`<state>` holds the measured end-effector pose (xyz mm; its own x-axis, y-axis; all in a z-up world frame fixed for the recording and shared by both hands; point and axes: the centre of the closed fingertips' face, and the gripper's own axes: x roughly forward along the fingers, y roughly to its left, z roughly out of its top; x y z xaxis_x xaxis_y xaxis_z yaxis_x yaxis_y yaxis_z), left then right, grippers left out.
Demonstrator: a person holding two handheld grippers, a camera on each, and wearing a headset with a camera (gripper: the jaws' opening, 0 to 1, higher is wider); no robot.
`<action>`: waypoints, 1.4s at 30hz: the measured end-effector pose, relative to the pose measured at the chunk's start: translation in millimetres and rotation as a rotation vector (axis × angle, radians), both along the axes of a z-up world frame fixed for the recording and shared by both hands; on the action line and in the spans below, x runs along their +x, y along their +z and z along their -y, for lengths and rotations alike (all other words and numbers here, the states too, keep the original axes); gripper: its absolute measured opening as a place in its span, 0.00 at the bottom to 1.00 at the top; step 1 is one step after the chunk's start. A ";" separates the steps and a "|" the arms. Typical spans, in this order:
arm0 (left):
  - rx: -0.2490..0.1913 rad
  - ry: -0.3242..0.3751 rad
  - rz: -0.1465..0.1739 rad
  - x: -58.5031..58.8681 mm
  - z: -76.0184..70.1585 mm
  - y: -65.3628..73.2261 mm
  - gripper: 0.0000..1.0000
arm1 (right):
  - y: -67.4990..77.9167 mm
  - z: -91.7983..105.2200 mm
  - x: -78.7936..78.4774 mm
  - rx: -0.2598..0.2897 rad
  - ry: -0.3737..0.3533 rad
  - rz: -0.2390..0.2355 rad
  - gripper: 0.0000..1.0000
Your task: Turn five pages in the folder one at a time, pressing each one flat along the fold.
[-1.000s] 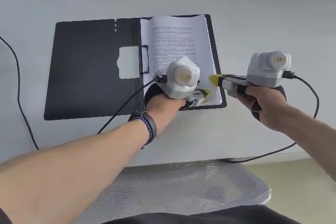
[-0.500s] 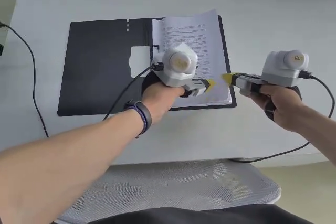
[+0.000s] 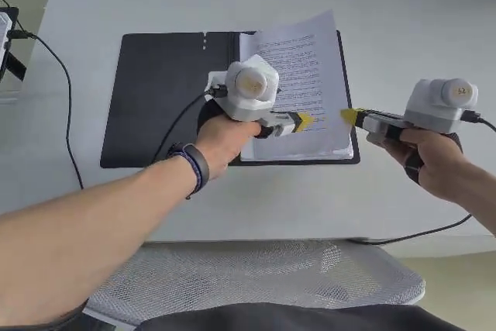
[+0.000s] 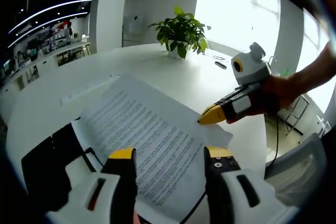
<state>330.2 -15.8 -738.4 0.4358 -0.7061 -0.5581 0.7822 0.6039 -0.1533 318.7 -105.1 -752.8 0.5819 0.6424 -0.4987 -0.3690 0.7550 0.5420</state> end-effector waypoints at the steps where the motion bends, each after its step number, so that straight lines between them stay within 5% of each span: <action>1: 0.003 0.002 0.005 0.2 -5.6 0.8 0.52 | 2.8 -0.9 0.8 0.002 0.001 0.006 0.00; 8: 0.004 0.041 0.026 2.7 -44.6 10.6 0.54 | 30.1 -12.8 5.4 0.041 0.018 0.057 0.00; 14: -0.004 0.079 0.044 -6.2 -74.5 26.3 0.57 | 58.8 -29.1 12.7 0.081 0.037 0.115 0.00; 27: -0.014 0.159 0.064 -27.4 -133.7 42.0 0.59 | 108.6 -96.2 17.0 0.151 0.161 0.214 0.00; 42: -0.022 0.237 0.074 -40.2 -176.9 46.7 0.60 | 116.6 -161.7 17.5 0.198 0.283 0.223 0.00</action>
<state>290.0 161.1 -691.8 0.6296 -0.5909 -0.5044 0.6289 0.7688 -0.1156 336.2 56.6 -636.1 0.4481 0.8635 -0.2314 -0.6720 0.4961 0.5498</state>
